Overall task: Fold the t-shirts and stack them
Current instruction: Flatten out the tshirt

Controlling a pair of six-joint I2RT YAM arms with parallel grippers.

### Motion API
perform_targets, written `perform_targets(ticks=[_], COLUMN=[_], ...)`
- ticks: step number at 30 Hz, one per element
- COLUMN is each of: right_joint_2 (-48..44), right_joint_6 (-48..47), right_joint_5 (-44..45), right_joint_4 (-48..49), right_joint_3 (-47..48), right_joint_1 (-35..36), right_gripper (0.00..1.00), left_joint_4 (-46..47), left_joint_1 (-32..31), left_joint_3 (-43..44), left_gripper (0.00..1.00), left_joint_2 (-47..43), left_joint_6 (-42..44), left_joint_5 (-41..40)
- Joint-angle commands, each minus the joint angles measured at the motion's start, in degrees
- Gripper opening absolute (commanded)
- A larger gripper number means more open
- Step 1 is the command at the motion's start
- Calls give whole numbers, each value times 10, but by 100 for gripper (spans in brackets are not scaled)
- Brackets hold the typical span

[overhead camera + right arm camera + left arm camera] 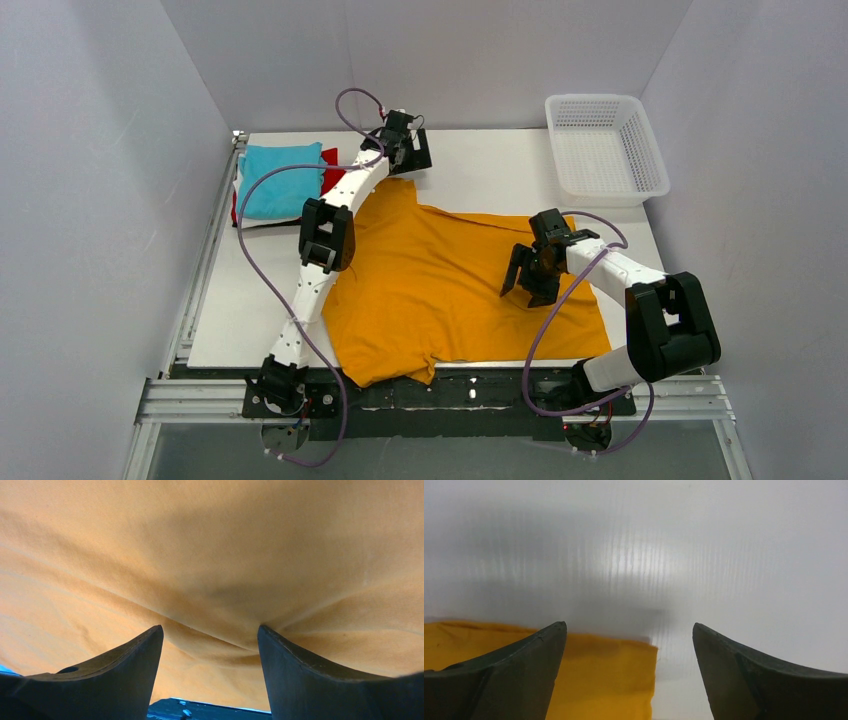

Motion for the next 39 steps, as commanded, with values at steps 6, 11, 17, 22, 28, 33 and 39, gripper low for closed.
perform_targets(ticks=[6, 11, 17, 22, 28, 33, 39], right_joint_2=[-20, -26, 4, 106, 223, 280, 320], right_joint_6=[-7, -12, -16, -16, -22, -8, 17], right_joint_5=[34, 53, 96, 93, 102, 105, 119], right_joint_4=[-27, -43, -35, 23, 44, 49, 43], right_joint_3=[35, 93, 183, 258, 350, 381, 391], right_joint_1=[1, 0, -13, -37, -39, -39, -39], right_gripper=[78, 78, 81, 82, 82, 81, 80], left_joint_4=[-50, -65, -30, 75, 82, 47, 3], left_joint_1=[5, 3, -27, -90, -96, -96, -95], left_joint_3=[-122, -214, -496, -711, -806, -843, -899], left_gripper=[98, 98, 98, 98, 98, 98, 98], left_joint_2=[-205, -312, -480, -564, -579, -586, -595], left_joint_6=[69, 56, -40, -106, -136, -136, -134], left_joint_5=[-7, 9, 75, 118, 119, 112, 55])
